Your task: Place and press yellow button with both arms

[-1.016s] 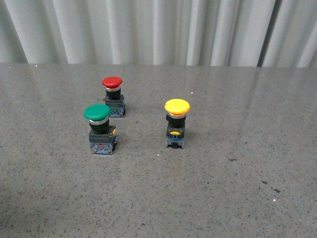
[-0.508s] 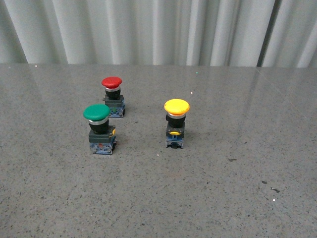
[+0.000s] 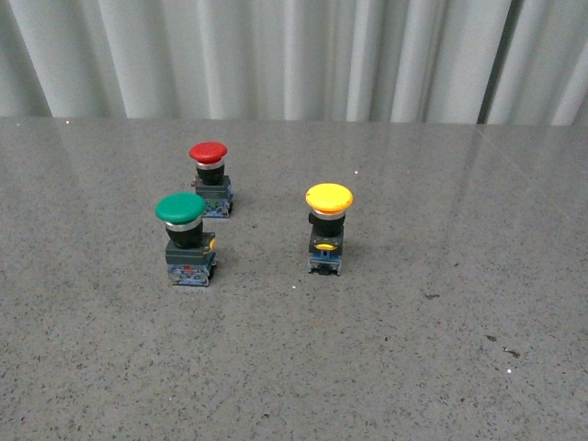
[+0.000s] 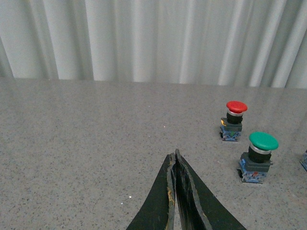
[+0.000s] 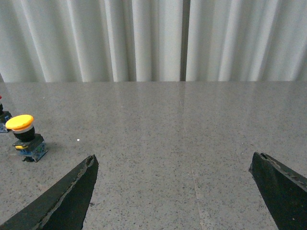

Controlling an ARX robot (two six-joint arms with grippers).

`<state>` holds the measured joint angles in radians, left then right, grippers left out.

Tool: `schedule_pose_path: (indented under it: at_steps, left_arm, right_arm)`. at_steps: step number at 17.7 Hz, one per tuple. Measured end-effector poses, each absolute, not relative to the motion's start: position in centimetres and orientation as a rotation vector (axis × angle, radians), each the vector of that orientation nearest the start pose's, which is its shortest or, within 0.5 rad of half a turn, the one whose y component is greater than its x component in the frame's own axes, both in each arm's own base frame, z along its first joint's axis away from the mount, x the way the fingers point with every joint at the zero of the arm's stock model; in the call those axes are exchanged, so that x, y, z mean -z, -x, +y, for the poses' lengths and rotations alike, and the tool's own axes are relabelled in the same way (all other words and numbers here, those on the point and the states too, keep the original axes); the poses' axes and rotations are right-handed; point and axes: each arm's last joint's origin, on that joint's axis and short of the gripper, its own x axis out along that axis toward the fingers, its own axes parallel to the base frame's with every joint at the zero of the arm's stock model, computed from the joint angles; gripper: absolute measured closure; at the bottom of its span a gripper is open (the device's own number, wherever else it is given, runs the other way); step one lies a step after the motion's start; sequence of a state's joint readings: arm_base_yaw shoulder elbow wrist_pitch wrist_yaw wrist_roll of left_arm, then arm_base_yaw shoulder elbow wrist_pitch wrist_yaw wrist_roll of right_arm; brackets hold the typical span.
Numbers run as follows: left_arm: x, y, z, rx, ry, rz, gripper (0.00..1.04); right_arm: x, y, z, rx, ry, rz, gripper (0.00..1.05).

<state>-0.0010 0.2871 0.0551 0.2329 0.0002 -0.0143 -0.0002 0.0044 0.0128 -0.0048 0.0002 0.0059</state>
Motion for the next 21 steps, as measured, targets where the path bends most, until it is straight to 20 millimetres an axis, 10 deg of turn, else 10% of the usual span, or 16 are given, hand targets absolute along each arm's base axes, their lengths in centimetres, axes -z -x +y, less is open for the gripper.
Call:
schedule_pose_path:
  at_steps: [15,21]
  left_arm:
    - [-16.7,-9.7,0.0,0.000,0.014,0.000,1.03]
    - [-16.7,-9.7,0.0,0.000,0.014,0.001,0.52]
  right_arm:
    - [-16.7,-9.7,0.0,0.000,-0.006,-0.004,0.06]
    - [-16.7,-9.7,0.0,0.000,-0.006,-0.004,0.06]
